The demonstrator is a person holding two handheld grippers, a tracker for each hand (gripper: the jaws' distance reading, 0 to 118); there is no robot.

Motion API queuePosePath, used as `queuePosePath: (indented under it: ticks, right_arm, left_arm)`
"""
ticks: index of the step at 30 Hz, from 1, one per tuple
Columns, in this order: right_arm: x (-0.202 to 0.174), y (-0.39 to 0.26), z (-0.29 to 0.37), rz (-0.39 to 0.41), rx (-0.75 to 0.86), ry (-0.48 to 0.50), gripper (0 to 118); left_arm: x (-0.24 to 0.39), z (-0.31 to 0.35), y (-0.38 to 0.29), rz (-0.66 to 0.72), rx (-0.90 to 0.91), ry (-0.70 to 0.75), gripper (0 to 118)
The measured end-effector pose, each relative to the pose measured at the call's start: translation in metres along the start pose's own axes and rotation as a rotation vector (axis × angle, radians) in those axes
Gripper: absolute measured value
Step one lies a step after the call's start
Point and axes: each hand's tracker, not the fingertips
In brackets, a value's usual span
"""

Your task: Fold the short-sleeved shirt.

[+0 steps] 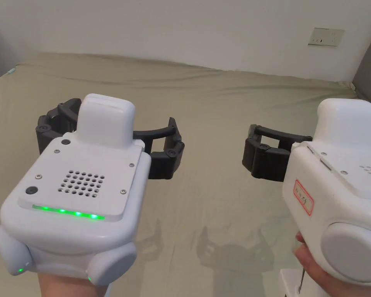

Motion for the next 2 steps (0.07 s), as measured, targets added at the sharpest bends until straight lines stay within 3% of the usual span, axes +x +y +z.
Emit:
queuePosePath:
  ticks: [2]
  right_arm:
    - [-0.0044,-0.0084,-0.0008,0.158,0.078,-0.009,118]
  left_arm:
    - [0.0021,-0.0002,-0.0031,-0.012,0.018,0.023,118]
